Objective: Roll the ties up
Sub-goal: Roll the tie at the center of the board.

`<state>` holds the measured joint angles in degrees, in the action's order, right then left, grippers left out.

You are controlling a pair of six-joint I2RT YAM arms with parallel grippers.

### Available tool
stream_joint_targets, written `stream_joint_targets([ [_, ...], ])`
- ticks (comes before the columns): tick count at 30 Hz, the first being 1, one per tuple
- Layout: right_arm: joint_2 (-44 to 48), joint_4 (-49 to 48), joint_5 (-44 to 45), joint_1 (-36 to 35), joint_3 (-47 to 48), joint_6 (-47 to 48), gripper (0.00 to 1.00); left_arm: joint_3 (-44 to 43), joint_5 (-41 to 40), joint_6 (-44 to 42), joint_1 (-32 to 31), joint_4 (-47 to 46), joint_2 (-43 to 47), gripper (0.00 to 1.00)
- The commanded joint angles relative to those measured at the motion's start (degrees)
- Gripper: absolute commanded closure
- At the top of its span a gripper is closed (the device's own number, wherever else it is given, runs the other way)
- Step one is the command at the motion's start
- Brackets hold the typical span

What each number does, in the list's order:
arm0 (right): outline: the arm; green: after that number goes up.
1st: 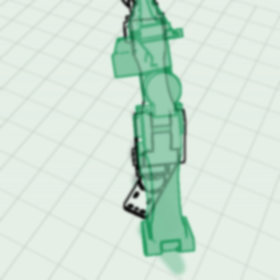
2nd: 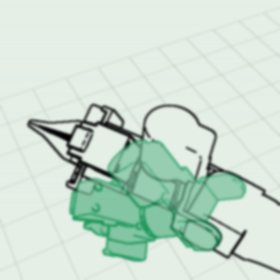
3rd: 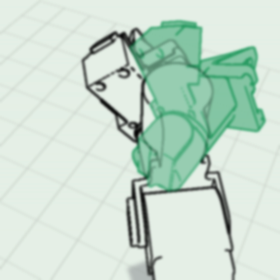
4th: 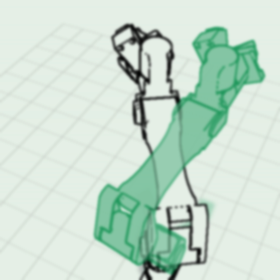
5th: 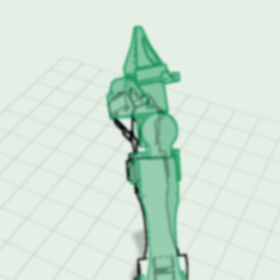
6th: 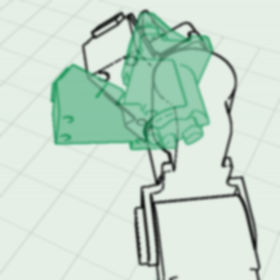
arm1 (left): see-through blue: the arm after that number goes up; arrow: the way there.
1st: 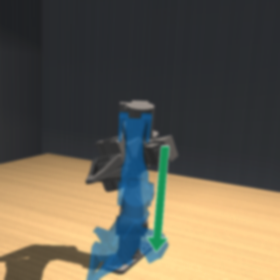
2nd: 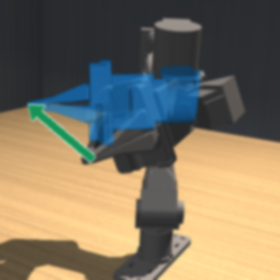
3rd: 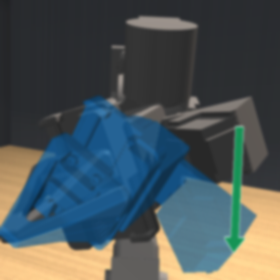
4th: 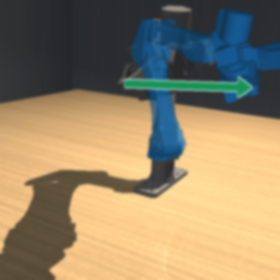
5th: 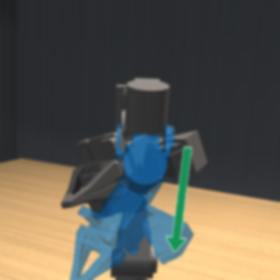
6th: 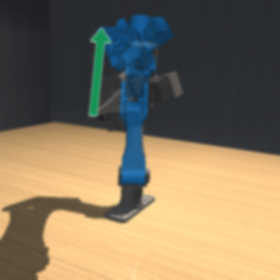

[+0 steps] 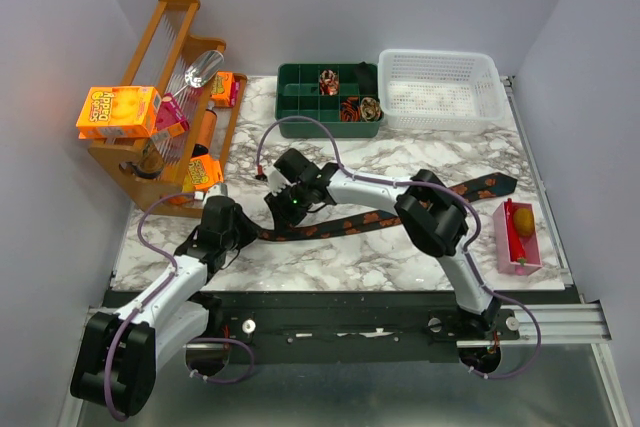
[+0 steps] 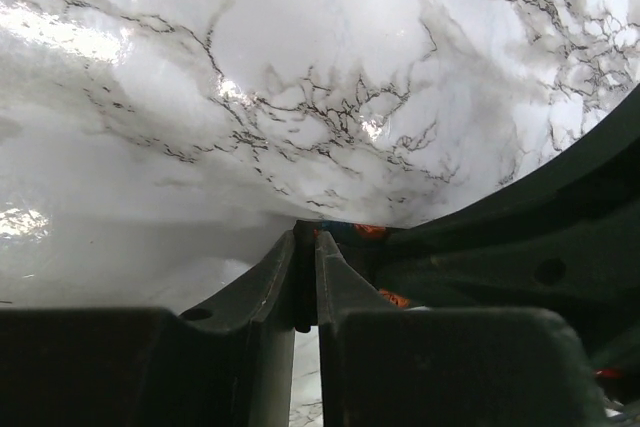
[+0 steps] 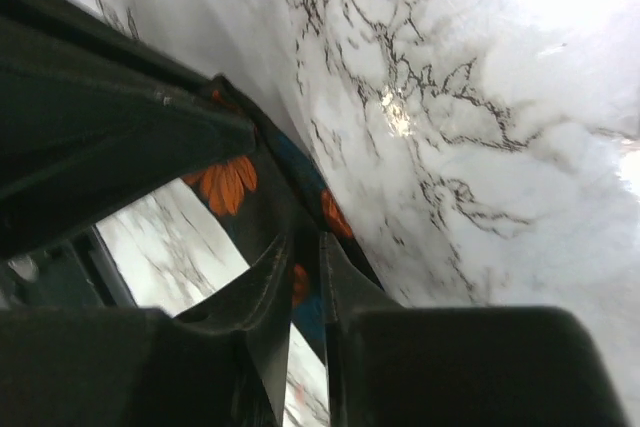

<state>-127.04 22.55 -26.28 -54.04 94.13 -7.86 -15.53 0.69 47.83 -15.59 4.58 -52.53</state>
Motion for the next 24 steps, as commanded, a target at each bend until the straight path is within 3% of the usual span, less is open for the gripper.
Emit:
stream_joint_targets([
  [1,5.57,3.03,3.25,-0.01,0.27,3.55,0.59,-1.35,-1.57,-1.78,0.21,-1.50,0.15,0.81],
  [3,6.89,2.86,3.08,-0.10,0.01,5.30,0.34,-1.52,-1.48,-2.22,0.21,-1.33,0.06,0.81],
  [6,6.64,2.33,1.60,-0.10,-0.35,7.06,0.23,-1.70,-1.13,-2.66,0.21,-1.15,-0.03,0.81],
  [18,2.15,2.85,0.27,-0.36,-0.79,12.43,0.20,-2.66,-0.78,-3.19,0.21,-1.94,-0.73,0.81],
  [24,0.48,2.85,-0.08,-1.33,-0.35,12.34,0.24,-2.75,0.72,-3.10,0.21,-2.29,-0.73,0.81],
])
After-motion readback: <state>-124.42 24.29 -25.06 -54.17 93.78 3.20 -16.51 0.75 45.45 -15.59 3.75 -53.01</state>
